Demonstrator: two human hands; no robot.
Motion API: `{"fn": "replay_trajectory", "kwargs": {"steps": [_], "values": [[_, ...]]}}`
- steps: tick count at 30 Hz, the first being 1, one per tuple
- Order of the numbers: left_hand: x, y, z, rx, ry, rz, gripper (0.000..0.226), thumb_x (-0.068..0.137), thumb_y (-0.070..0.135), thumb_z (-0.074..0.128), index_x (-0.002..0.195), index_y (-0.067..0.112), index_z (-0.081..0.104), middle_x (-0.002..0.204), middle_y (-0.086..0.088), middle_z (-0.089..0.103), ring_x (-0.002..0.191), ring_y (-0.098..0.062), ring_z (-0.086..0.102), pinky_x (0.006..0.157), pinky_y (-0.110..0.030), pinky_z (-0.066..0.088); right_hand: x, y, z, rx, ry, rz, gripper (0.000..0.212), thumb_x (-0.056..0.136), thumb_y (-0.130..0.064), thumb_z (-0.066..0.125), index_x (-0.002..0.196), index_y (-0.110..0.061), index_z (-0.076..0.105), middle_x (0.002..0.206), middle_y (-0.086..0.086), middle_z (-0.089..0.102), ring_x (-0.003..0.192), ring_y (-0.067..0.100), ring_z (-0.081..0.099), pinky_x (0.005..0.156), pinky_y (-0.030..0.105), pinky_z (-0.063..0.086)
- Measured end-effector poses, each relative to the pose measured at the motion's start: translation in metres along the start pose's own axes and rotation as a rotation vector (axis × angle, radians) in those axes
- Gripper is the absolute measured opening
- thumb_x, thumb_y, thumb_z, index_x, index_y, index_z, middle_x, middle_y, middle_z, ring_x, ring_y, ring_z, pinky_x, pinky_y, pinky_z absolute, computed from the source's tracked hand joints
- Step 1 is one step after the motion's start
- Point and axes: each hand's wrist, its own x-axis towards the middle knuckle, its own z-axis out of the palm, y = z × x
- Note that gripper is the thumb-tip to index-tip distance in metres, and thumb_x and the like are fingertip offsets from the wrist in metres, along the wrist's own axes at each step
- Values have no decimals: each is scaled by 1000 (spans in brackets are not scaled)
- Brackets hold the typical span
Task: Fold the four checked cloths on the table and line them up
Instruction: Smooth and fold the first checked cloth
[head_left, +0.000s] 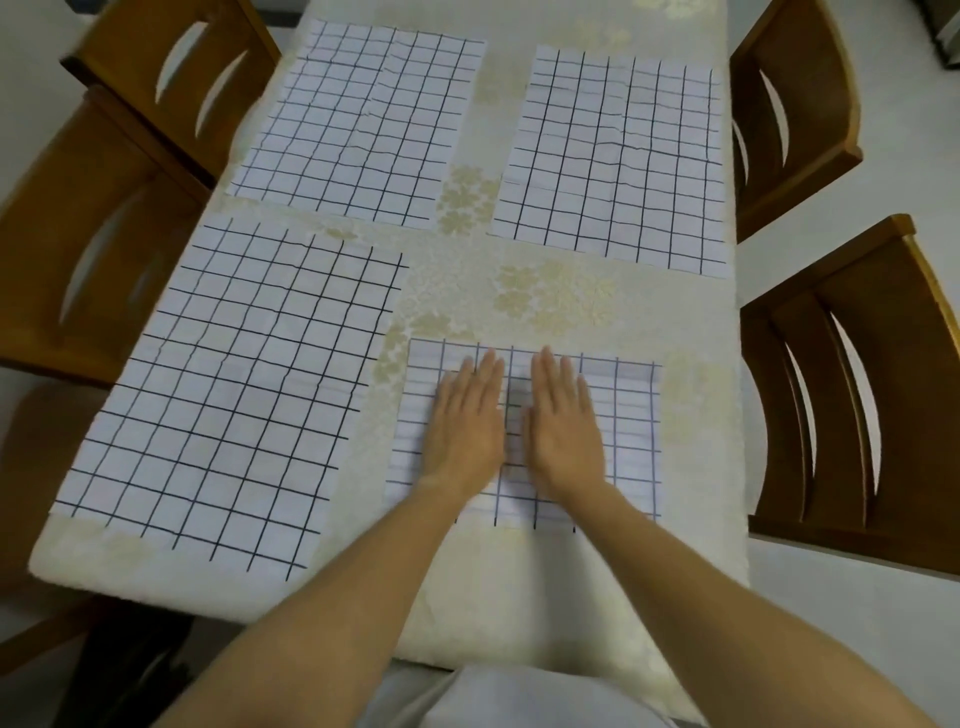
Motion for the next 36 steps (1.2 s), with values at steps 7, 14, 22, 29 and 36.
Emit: {"fn": "replay_trajectory", "kwargs": {"steps": [7, 14, 22, 29, 36], "values": [[-36, -16, 29, 4, -88, -38, 61, 105, 51, 2, 160, 32, -15, 167, 8, -22, 155, -17, -20, 127, -43, -8, -50, 25, 20, -130, -115, 79, 68, 105, -55, 11, 160, -20, -8, 167, -4, -15, 154, 17, -17, 126, 43, -5], [-40, -56, 12, -3, -99, -210, 66, 101, 58, -6, 156, 29, -26, 164, 3, -32, 152, -21, -28, 126, -46, -8, -38, 80, -14, -132, -146, 255, 83, 94, -69, -7, 159, -18, -14, 166, 2, -22, 153, 23, -21, 125, 45, -8], [16, -8, -6, -99, -54, 4, 59, 110, 27, 22, 162, 16, -3, 171, 0, -7, 157, -18, -9, 128, -39, -2, 4, 23, -17, -101, -75, 25, 59, 109, -39, 16, 161, -13, 9, 169, 5, 6, 156, 24, -1, 126, 39, -1], [43, -6, 9, 11, -121, 25, 62, 110, 44, 14, 163, 19, -6, 170, 4, -11, 157, -18, -12, 127, -41, -4, 28, 36, -5, -133, -162, 55, 66, 107, -51, 16, 161, -16, 2, 169, 1, -3, 155, 22, -6, 126, 41, -3], [33, -21, 18, 16, -84, 6, 65, 105, 58, 5, 159, 32, -19, 166, 9, -26, 154, -17, -22, 125, -42, -13, 21, 71, -12, -165, -174, 118, 70, 101, -67, 3, 158, -31, -17, 165, -10, -23, 152, 18, -24, 124, 43, -11]]}}
